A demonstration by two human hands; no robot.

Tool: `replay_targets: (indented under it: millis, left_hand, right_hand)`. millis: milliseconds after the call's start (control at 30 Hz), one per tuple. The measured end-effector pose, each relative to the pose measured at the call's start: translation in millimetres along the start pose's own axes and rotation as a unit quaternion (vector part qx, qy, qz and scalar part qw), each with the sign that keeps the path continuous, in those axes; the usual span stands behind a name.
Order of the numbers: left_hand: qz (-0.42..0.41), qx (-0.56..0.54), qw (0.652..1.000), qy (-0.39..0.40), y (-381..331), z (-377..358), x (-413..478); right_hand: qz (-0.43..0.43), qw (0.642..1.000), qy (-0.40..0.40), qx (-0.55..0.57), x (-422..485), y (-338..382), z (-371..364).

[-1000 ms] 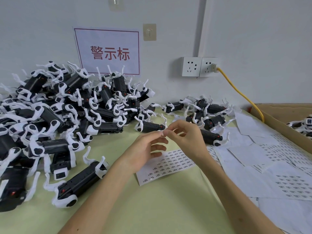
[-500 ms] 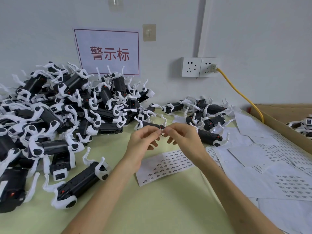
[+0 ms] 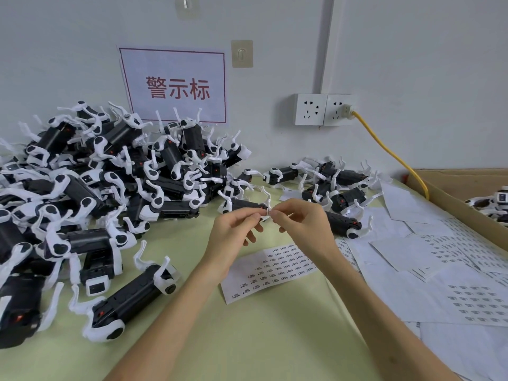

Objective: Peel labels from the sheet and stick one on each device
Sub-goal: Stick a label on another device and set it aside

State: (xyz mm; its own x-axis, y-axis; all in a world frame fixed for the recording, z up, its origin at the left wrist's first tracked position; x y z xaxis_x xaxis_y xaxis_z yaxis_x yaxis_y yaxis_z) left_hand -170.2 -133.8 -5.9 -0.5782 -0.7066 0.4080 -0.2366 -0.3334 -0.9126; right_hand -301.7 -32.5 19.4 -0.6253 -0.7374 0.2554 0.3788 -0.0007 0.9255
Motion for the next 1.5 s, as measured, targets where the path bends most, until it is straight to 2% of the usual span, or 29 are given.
replay_targets:
  millis: [133, 267, 367, 467, 833, 933, 1000, 1067, 1200, 1400, 1500]
  left_hand:
    - [-0.019, 0.053, 0.998, 0.009, 1, -3, 1]
    - [-0.006, 0.103, 0.994, -0.028, 6, 6, 2]
    - [0.016, 0.044, 0.999, -0.028, 6, 9, 1]
    - [0.014, 0.027, 0.999, 0.009, 4, 2, 0]
    - [-0.012, 0.066, 0.996, 0.067, 9, -9, 1]
    - [-0.035, 0.117, 0.99, 0.066, 9, -10, 1]
    - [-0.07, 0.223, 0.97, 0.066, 8, -11, 0]
    - [-0.108, 0.347, 0.929, 0.071, 6, -11, -3]
    - [-0.133, 0.46, 0.874, 0.081, 3, -10, -1]
    - [-0.045, 0.52, 0.836, 0.168, 23, -14, 3]
    - [-0.085, 0.525, 0.83, 0.169, 18, -14, 6]
  right_hand:
    - [0.014, 0.997, -0.045, -0.064, -2, 0, 3]
    - [0.013, 0.995, -0.084, -0.05, -2, 2, 10]
    - [-0.004, 0.998, -0.063, -0.027, 0, 0, 10]
    - [-0.014, 0.998, -0.031, -0.047, 0, -3, 3]
    - [0.002, 0.994, -0.062, -0.095, 2, -5, 5]
    - [-0.002, 0.993, -0.063, -0.097, 2, -8, 5]
    - [-0.006, 0.993, -0.07, -0.097, 2, -8, 6]
    - [-0.006, 0.993, -0.086, -0.085, 2, -8, 10]
    - [-0.027, 0.994, -0.095, -0.053, 3, -10, 15]
    - [-0.041, 0.993, -0.102, -0.036, 3, -11, 16]
    - [-0.047, 0.993, -0.105, -0.035, 3, -14, 15]
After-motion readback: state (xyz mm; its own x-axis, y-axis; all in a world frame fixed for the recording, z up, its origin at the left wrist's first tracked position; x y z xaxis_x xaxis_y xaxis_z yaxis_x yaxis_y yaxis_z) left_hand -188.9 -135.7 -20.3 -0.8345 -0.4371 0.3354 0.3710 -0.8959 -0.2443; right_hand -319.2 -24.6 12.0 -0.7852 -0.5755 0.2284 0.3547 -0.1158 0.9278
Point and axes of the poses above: each hand's wrist, its own x-axis towards the middle knuckle, its own z-axis out of the back of the hand, y = z × x, the point moved 7 cm from there along x, towards the middle knuckle, and after that the axes turned 10 degrees about -z, right-handed, at the moved point
